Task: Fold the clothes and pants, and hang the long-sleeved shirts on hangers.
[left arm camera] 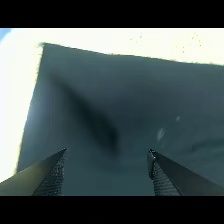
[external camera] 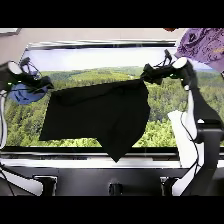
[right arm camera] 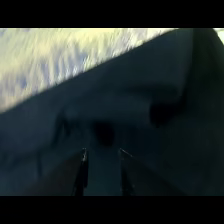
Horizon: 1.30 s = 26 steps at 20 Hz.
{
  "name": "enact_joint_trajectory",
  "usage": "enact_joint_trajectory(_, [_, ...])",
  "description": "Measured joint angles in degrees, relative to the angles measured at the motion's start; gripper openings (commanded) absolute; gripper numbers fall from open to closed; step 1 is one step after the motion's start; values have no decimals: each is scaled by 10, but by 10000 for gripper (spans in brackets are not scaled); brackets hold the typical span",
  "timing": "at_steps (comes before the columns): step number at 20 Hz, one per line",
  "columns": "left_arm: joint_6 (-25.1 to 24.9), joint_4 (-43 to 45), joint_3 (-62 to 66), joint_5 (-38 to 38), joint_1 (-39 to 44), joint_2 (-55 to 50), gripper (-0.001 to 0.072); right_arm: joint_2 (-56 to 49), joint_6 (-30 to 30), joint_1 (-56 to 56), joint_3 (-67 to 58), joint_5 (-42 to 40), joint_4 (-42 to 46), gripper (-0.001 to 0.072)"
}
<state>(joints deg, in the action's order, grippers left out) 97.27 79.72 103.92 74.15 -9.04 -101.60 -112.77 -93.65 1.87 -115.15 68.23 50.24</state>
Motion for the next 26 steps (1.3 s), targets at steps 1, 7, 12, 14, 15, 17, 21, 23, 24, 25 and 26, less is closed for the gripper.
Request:
enact_joint_trajectory(1, [-10,3,2,26,-12,13,577,18,29,12,0,37,-3,244])
enact_joint_trajectory(7, [-29,-6,-116,92,-101,145,576,131,130,94,131,177,-2,399])
enact_joint_trajectory(12, [-38,-21,-317,70,-157,278,574,241,182,125,446,170,-16,394])
enact_joint_trajectory(14, [-40,-23,-371,66,-167,308,574,275,200,128,555,149,-21,393])
enact_joint_trajectory(15, [-41,-25,-389,63,-169,317,575,290,207,129,601,136,-25,393])
enact_joint_trajectory(17, [-42,-25,-414,59,-173,328,575,308,217,130,669,107,-38,391])
enact_joint_trajectory(21, [-43,-26,-434,54,-176,337,574,323,231,131,738,52,-73,329])
enact_joint_trajectory(23, [-43,-26,-437,53,-176,339,575,326,234,131,751,32,-86,362])
enact_joint_trajectory(24, [-43,-26,-438,52,-176,339,574,326,235,131,754,22,-92,379])
enact_joint_trajectory(25, [-42,-26,-439,50,-176,340,575,327,236,131,757,11,-97,379])
enact_joint_trajectory(26, [-39,-26,-439,49,-176,340,575,327,236,131,759,0,-105,379])
